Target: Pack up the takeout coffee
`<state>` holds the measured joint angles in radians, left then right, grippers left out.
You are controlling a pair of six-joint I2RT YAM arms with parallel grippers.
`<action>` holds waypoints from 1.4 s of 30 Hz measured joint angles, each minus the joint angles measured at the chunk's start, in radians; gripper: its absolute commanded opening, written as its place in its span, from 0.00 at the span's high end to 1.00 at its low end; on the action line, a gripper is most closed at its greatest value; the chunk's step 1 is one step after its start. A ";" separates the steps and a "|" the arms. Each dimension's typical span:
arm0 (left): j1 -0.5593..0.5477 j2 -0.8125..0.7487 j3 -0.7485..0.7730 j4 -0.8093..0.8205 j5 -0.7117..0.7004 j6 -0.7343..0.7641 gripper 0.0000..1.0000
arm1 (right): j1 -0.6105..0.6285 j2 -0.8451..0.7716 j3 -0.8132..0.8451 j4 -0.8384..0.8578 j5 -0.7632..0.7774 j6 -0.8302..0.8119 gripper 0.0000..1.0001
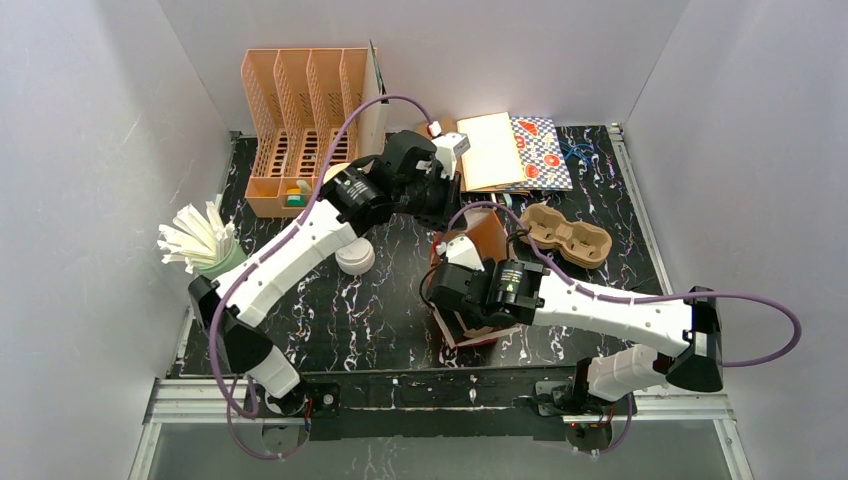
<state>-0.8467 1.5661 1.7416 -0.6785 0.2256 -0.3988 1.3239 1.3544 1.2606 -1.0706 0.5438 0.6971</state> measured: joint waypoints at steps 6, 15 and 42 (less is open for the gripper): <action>0.039 0.060 -0.008 -0.002 0.046 -0.028 1.00 | -0.071 0.002 -0.038 0.024 -0.105 -0.039 0.69; 0.114 0.102 -0.036 0.023 0.083 -0.043 1.00 | -0.188 0.052 -0.042 0.094 -0.255 -0.175 0.69; 0.188 0.104 -0.099 0.103 0.138 -0.039 1.00 | -0.257 0.074 -0.087 0.181 -0.337 -0.270 0.69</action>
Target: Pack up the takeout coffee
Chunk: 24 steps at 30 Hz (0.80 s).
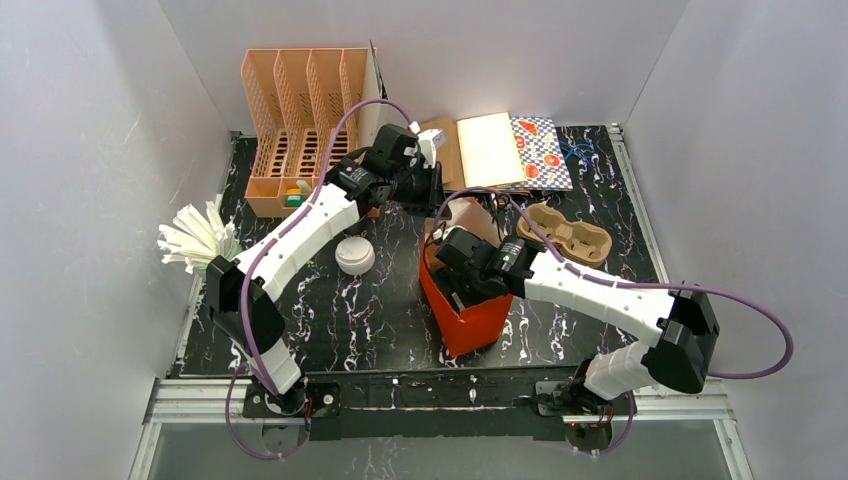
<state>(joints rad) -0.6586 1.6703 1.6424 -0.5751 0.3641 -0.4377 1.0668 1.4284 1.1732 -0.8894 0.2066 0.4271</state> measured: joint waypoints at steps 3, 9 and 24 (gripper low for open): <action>0.001 -0.002 -0.003 0.002 0.000 0.001 1.00 | 0.000 0.000 0.006 -0.001 -0.001 -0.004 0.63; 0.002 -0.020 -0.015 0.006 -0.002 0.009 1.00 | 0.000 0.002 0.037 -0.017 -0.015 -0.012 0.37; 0.006 -0.117 -0.051 0.012 -0.006 0.056 1.00 | 0.002 0.010 0.203 -0.092 -0.051 -0.009 0.02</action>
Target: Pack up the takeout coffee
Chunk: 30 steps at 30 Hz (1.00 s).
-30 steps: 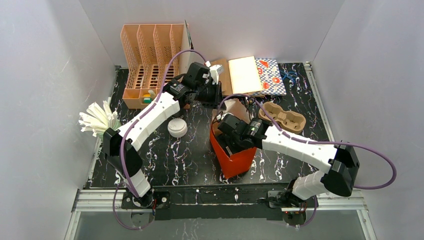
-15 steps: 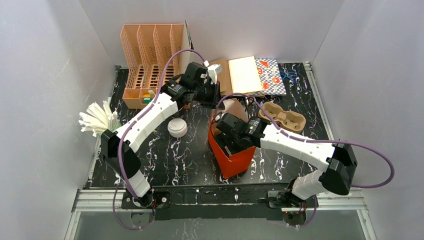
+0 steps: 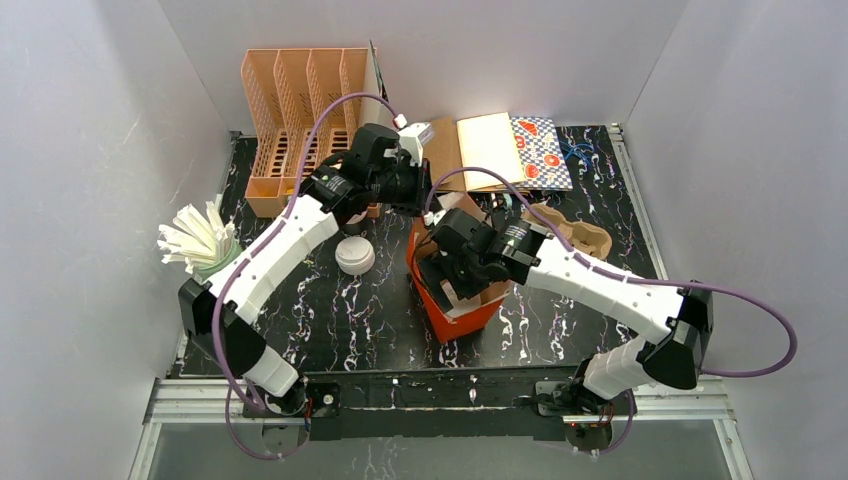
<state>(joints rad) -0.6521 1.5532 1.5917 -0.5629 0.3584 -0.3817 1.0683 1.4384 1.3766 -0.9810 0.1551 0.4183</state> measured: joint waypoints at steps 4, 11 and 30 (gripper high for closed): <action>0.003 -0.054 -0.021 0.036 -0.007 0.006 1.00 | 0.008 -0.020 0.036 -0.020 0.002 -0.024 0.02; -0.003 -0.170 -0.122 0.090 -0.029 0.088 1.00 | 0.010 -0.180 0.041 0.086 0.040 -0.070 0.06; -0.040 -0.386 -0.309 0.220 -0.105 0.250 1.00 | 0.006 -0.472 -0.280 0.480 -0.037 -0.146 0.24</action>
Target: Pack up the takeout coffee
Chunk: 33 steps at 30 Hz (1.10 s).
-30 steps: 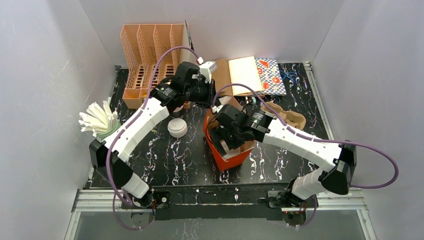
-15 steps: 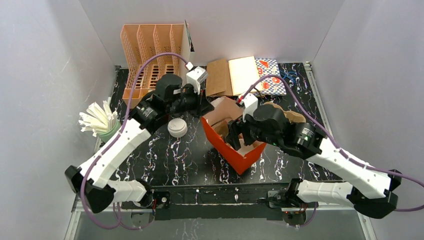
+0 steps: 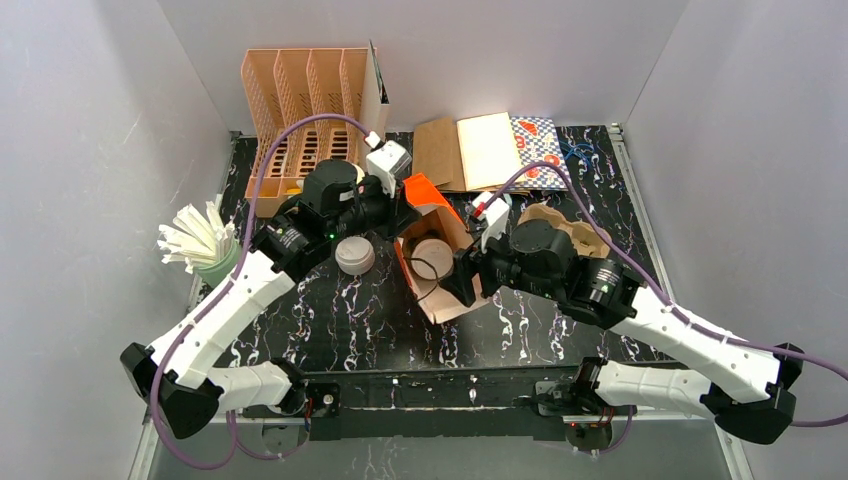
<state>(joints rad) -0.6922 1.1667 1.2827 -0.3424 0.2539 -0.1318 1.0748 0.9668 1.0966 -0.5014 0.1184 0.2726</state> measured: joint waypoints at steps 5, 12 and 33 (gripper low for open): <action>-0.001 0.015 -0.003 0.013 -0.005 -0.001 1.00 | 0.000 0.038 0.000 0.062 -0.046 -0.013 0.29; -0.004 -0.001 -0.058 0.055 -0.002 0.002 1.00 | 0.000 -0.026 0.000 0.116 -0.053 -0.011 0.30; -0.008 0.054 0.016 0.008 -0.100 -0.082 1.00 | 0.000 -0.136 0.103 -0.143 0.277 0.105 0.11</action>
<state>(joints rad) -0.7002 1.2205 1.2984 -0.3344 0.1539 -0.2142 1.0748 0.8310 1.1995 -0.6449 0.3950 0.3775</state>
